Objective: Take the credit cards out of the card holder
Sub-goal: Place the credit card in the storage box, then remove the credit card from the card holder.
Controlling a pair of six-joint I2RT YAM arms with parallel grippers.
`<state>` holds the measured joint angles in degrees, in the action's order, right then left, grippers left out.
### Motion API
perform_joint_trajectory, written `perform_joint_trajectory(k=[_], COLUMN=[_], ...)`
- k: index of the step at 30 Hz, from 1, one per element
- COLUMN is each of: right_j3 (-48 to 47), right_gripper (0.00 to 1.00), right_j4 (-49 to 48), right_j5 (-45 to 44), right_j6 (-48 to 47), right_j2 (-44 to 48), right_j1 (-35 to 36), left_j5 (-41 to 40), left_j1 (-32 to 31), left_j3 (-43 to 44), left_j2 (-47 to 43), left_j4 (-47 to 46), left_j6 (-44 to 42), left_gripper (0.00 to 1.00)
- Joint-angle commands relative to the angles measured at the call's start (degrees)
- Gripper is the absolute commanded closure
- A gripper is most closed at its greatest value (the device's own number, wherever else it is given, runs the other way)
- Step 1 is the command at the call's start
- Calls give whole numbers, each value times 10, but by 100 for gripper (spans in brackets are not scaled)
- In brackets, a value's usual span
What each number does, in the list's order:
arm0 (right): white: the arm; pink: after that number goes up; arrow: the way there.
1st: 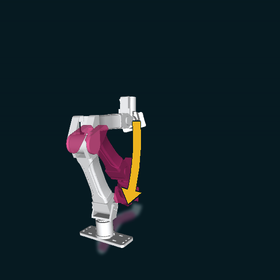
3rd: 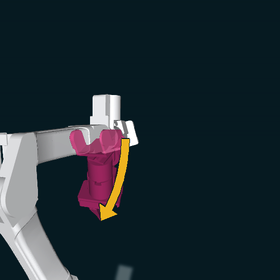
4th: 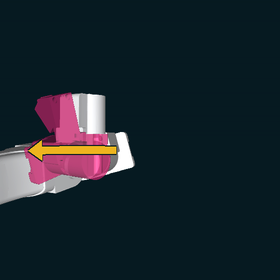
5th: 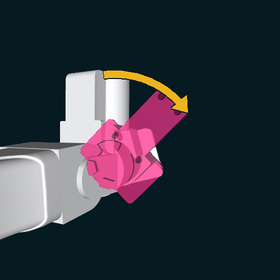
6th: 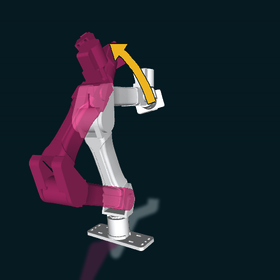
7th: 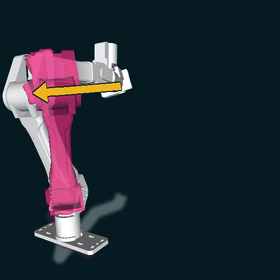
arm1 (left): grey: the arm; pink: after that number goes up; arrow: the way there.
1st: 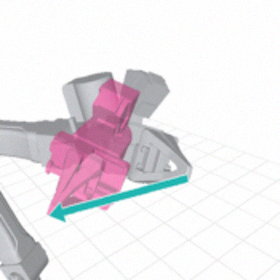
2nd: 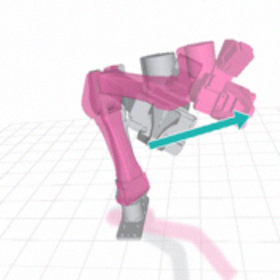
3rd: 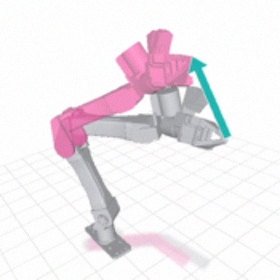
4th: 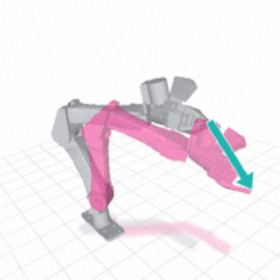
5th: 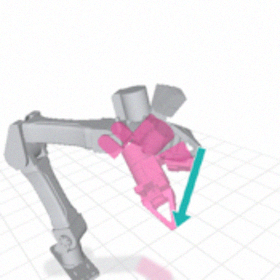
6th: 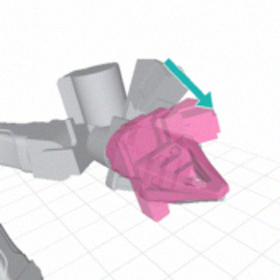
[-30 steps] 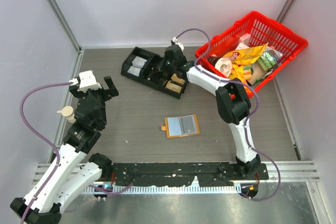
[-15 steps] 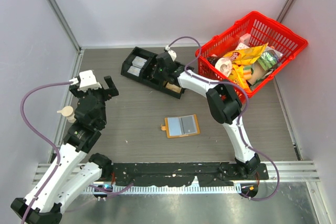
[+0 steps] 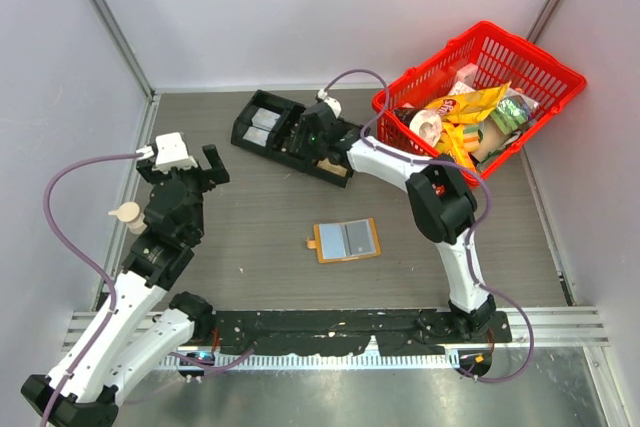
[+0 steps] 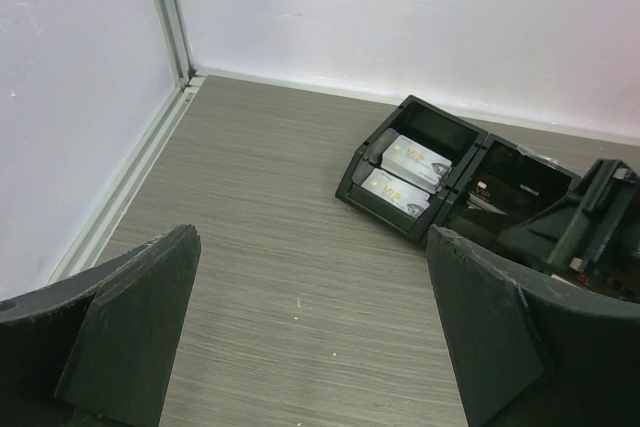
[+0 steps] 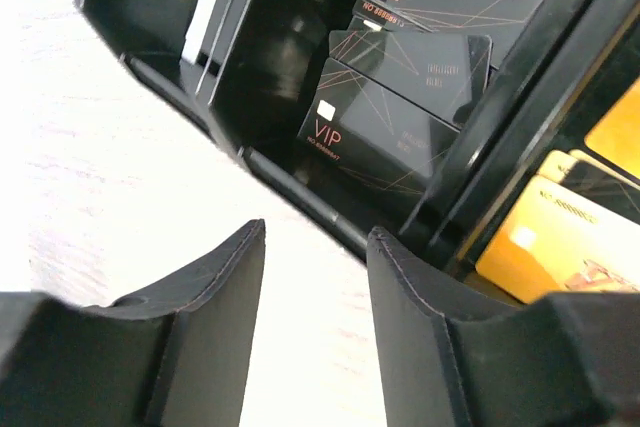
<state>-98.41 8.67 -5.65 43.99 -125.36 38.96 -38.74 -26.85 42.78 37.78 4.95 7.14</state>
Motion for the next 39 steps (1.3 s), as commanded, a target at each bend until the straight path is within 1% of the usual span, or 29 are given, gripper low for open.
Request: perform_joint_trajectory(k=[1,4,7,10,13,15,17,18,21,23,25,29,31,34,36,39], right_j3=[44,94,147,233,304,373,419,436,499,531,561,599,611,620,625,631], right_gripper=[48,38,31,30,30,30,30,30,32,34,35,40,43,51,55,59], right_j4=[7,16,17,18,22,34,40,41,49,44,32,10,-1,-11,-16,-29], right_j5=[-9,-13,-16,-19,-26,-35,-33,-31,-20,-13,-2,20,27,30,35,48], right_j6=[-54,-82,-101,-116,-130,-130,-130,-128,-124,-118,-109,-97,-98,-104,-105,-104], right_j2=[118,166,233,311,373,416,468,479,518,535,544,541,537,531,522,517], right_j1=[3,3,3,3,3,3,4,3,3,4,3,4,4,5,3,4], left_j5=[20,37,60,93,159,203,236,249,260,253,246,242,235,236,234,239], left_j1=[4,5,4,4,0,-6,-19,-29,-87,-144,-187,-246,-267,-283,-289,-290], left_j3=[12,16,21,39,57,79,97,101,123,123,114,87,70,48,34,20], left_j2=[5,11,20,39,67,95,126,140,179,203,225,270,294,321,340,368], left_j4=[-10,-4,2,27,56,80,98,105,131,134,128,101,81,51,33,10], left_j6=[11,19,37,67,96,137,175,194,228,255,287,342,355,376,387,399], left_gripper=[0,0,0,0,0,0,1,1,6,8,10,12,15,18,23,30])
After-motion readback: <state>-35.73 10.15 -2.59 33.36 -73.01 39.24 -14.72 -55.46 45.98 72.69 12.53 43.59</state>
